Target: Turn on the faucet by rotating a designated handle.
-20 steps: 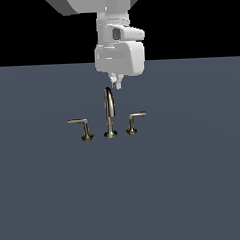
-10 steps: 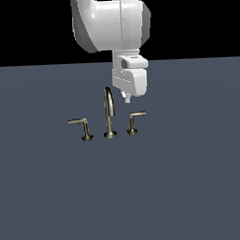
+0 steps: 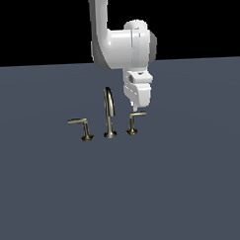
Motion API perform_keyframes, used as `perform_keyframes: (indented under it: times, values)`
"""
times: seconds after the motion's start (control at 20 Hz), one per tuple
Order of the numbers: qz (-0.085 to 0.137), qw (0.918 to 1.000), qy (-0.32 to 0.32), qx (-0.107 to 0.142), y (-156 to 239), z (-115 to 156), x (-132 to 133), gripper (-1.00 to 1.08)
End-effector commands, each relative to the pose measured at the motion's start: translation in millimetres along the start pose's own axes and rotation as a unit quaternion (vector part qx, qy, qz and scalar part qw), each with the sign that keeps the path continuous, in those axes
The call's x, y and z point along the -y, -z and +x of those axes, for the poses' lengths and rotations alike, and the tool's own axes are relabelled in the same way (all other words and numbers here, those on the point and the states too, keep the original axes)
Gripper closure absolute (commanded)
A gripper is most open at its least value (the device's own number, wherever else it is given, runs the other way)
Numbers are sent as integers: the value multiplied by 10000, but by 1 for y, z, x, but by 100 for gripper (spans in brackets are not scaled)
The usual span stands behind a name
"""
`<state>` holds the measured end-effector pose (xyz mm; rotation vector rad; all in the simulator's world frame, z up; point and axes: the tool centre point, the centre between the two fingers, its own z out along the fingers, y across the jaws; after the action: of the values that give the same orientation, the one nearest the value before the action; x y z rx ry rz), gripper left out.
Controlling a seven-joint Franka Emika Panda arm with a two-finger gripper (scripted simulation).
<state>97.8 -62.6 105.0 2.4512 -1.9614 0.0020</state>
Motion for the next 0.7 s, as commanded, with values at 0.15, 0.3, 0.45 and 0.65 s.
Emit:
perform_keyframes:
  times: [0.15, 0.3, 0.45, 0.65]
  values:
    - [3, 9997, -247, 6, -13, 13, 7, 108]
    - [3, 9996, -296, 9, -15, 15, 8, 108]
    - [4, 9996, -290, 12, -15, 15, 8, 108]
    - [4, 9996, -278, 12, -14, 14, 8, 108]
